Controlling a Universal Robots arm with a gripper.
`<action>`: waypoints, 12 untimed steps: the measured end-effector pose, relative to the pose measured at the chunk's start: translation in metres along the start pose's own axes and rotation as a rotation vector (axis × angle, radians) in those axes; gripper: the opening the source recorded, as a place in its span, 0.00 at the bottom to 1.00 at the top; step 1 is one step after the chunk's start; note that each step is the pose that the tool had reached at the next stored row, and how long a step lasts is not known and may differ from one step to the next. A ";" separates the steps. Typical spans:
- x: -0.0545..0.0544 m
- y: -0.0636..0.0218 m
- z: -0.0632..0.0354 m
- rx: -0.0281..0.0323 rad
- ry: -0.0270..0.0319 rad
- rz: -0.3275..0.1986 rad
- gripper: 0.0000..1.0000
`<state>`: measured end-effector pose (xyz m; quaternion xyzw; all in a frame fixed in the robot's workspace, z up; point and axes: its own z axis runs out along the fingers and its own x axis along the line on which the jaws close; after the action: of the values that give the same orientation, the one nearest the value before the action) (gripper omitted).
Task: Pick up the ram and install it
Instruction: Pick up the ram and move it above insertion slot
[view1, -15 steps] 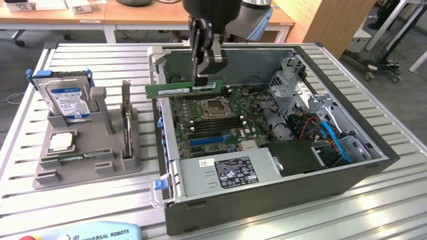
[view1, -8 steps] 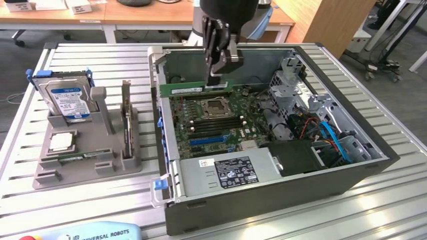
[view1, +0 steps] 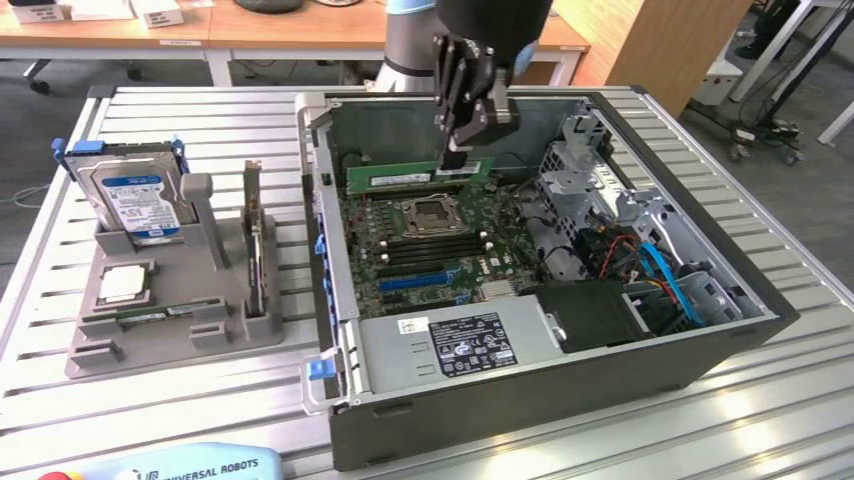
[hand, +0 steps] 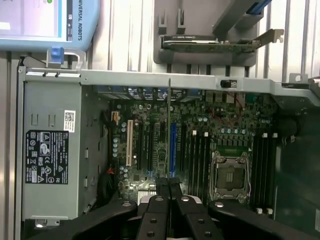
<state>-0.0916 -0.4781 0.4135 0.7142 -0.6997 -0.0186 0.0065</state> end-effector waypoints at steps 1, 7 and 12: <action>0.000 -0.0028 -0.0001 0.0000 0.0000 0.000 0.11; 0.000 -0.0220 -0.0008 -0.0001 0.0000 0.000 0.11; 0.001 -0.0370 -0.0013 0.0000 0.0000 0.000 0.11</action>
<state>-0.0546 -0.4781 0.4135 0.7142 -0.6997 -0.0186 0.0065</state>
